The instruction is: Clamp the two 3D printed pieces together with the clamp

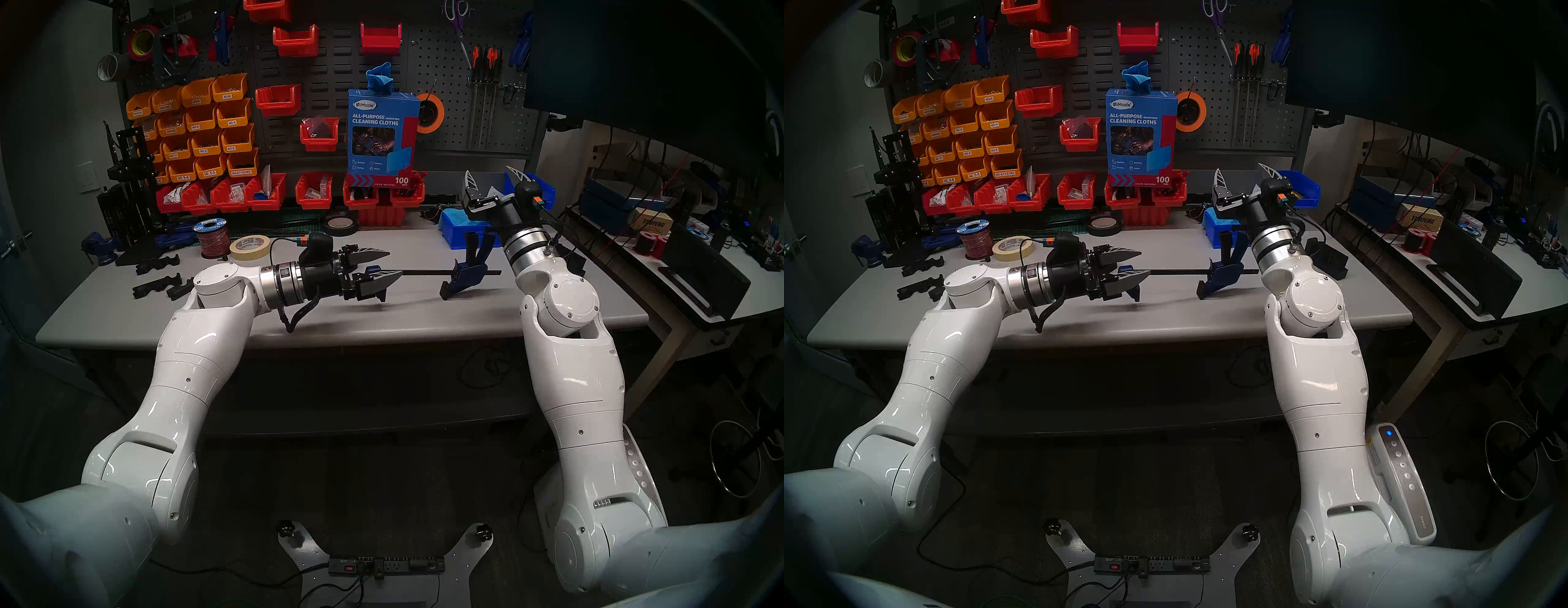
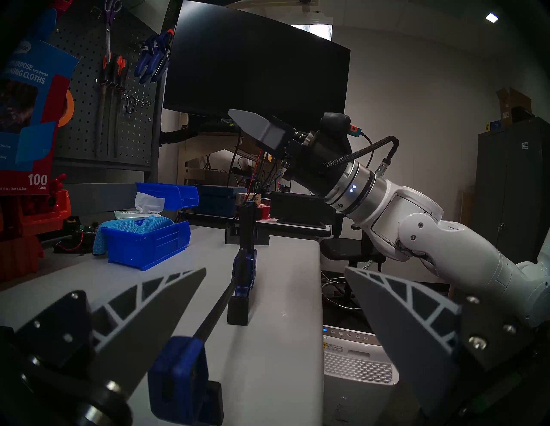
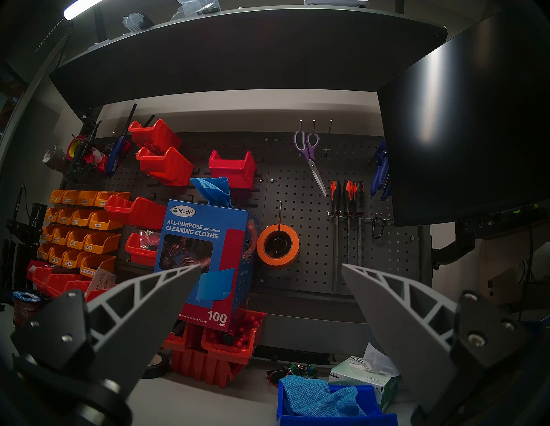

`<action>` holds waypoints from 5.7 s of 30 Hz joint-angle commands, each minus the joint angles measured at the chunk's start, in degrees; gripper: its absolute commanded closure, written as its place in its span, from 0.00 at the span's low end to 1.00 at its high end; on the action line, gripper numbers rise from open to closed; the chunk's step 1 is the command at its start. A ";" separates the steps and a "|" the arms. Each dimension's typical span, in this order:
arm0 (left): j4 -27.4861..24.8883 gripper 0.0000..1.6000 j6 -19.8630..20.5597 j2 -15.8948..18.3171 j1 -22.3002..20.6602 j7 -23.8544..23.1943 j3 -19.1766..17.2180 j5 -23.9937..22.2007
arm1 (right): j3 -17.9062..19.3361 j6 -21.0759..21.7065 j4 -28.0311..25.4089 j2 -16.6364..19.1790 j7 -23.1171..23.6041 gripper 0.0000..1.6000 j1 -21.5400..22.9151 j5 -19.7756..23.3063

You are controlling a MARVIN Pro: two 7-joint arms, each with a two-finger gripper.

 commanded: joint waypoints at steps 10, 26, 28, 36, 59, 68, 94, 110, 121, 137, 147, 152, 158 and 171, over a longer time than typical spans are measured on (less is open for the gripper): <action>-2.02 0.00 -1.20 1.03 0.40 1.42 -2.12 0.15 | -0.09 -0.35 -2.03 0.03 0.02 0.00 1.65 -0.14; -0.51 0.00 -5.14 1.15 2.95 6.64 -3.84 1.24 | -0.10 -0.35 -2.04 0.04 0.01 0.00 1.65 -0.14; -0.36 0.00 -4.82 0.98 3.20 6.64 -3.83 0.84 | -0.10 -0.35 -2.04 0.04 0.01 0.00 1.65 -0.14; -0.22 0.00 -3.28 -0.15 4.73 6.97 -4.06 -0.23 | -0.10 -0.34 -2.05 0.04 0.01 0.00 1.64 -0.14; -0.46 0.00 -2.14 -1.15 6.10 6.70 -4.62 0.34 | -0.10 -0.36 -2.03 0.04 0.01 0.00 1.65 -0.13; -0.64 0.00 -3.03 -1.86 6.68 8.25 -4.95 1.12 | -0.10 -0.36 -2.03 0.04 0.01 0.00 1.65 -0.13; 1.10 0.00 -6.63 -3.09 7.00 11.04 -5.13 1.53 | -0.10 -0.36 -2.02 0.04 0.01 0.00 1.65 -0.13; 1.90 1.00 -7.44 -3.32 7.03 9.94 -5.96 1.13 | -0.10 -0.37 -2.02 0.05 0.01 0.00 1.65 -0.12; 2.35 1.00 -8.47 -3.52 7.09 8.85 -6.83 0.99 | -0.10 -0.37 -2.01 0.05 0.01 0.00 1.65 -0.12; 1.56 1.00 -8.18 -3.53 7.70 6.83 -8.50 0.66 | -0.10 -0.38 -2.00 0.05 0.01 0.00 1.65 -0.12; 1.19 1.00 -7.70 -2.93 8.25 5.76 -9.43 0.66 | -0.11 -0.38 -2.00 0.05 0.01 0.00 1.65 -0.12; 0.79 1.00 -7.30 -2.63 8.54 5.26 -9.96 0.48 | -0.11 -0.38 -2.00 0.05 0.01 0.00 1.65 -0.12; 0.37 1.00 -6.78 -2.12 9.02 4.69 -10.87 0.37 | -0.11 -0.38 -2.00 0.05 0.01 0.00 1.65 -0.11; 0.07 1.00 -6.23 -1.41 9.69 3.79 -13.19 0.06 | -0.11 -0.38 -1.99 0.05 0.01 0.00 1.66 -0.11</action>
